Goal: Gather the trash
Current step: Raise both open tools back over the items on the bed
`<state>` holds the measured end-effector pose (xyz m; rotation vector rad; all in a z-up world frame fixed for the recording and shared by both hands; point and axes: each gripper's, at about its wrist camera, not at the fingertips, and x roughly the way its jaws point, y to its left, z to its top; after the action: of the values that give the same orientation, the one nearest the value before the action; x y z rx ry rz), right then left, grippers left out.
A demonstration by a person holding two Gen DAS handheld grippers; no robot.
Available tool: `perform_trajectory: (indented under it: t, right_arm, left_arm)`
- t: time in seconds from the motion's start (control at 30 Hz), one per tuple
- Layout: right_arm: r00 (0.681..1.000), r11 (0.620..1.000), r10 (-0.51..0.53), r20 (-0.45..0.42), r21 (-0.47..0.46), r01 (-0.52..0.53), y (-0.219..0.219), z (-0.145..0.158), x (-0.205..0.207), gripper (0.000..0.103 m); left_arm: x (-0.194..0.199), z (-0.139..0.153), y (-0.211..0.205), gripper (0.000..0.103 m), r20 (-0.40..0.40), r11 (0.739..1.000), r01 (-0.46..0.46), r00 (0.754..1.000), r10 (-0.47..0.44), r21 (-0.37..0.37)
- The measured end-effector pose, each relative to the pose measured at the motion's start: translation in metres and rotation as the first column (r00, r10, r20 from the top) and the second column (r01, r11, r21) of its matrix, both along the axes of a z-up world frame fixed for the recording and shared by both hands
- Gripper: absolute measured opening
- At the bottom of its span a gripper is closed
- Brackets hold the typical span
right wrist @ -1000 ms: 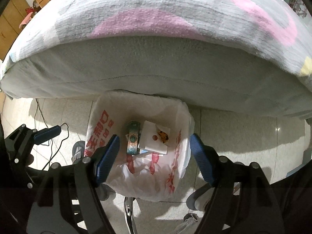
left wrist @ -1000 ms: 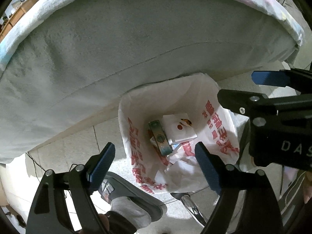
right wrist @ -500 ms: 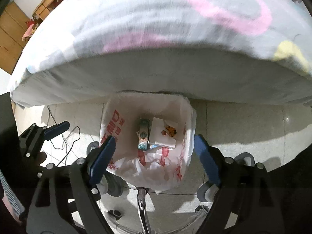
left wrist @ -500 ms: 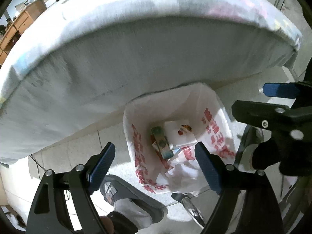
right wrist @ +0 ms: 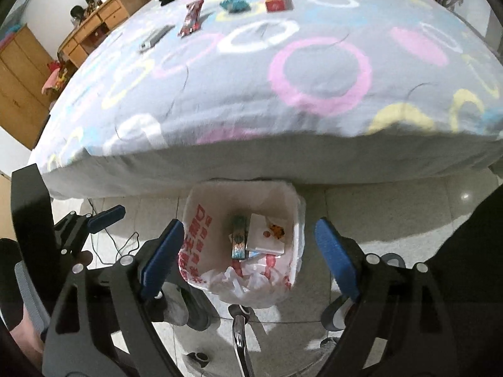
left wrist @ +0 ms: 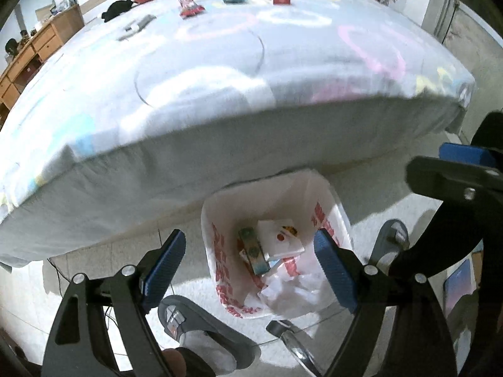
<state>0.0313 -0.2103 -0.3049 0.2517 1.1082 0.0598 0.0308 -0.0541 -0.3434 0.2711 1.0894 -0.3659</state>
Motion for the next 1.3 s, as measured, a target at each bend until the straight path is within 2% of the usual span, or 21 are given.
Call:
perform_trajectory:
  t: [0.2,0.27,0.37,0.53,0.73,1.03,1.3]
  right_arm:
    - [0.999,0.999,-0.023,0.039,-0.021,0.024,-0.008,0.030,-0.005,0.084]
    - [0.998,0.999,-0.025,0.055,-0.036,0.027,-0.008,0.044,-0.004,0.084]
    - [0.995,0.998,-0.007,0.095,-0.069,0.013,-0.008,0.069,-0.001,0.084]
    - [0.987,0.996,0.001,0.160,-0.093,0.014,-0.014,0.107,0.015,0.084]
    - [0.972,0.995,-0.024,0.233,-0.091,0.046,-0.021,0.141,0.048,0.084]
    - [0.960,0.992,-0.024,0.278,-0.111,0.058,-0.017,0.166,0.102,0.084]
    - [0.961,0.993,-0.026,0.275,-0.106,0.057,-0.013,0.168,0.142,0.084]
  left_arm:
    - [0.006,0.024,0.009,0.081,0.045,0.999,-0.031,0.998,0.032,-0.032]
    - [0.009,0.036,0.011,0.081,0.085,0.999,-0.026,0.996,0.028,-0.028]
    - [0.021,0.057,0.014,0.081,0.136,0.998,-0.023,0.990,0.031,-0.062]
    - [0.058,0.092,0.031,0.081,0.196,0.987,-0.089,0.974,0.114,-0.132]
    - [0.106,0.107,0.048,0.081,0.239,0.980,-0.157,0.953,0.183,-0.126]
    - [0.161,0.133,0.068,0.081,0.305,0.976,-0.179,0.929,0.208,-0.122]
    - [0.206,0.138,0.068,0.081,0.310,0.977,-0.169,0.929,0.203,-0.132]
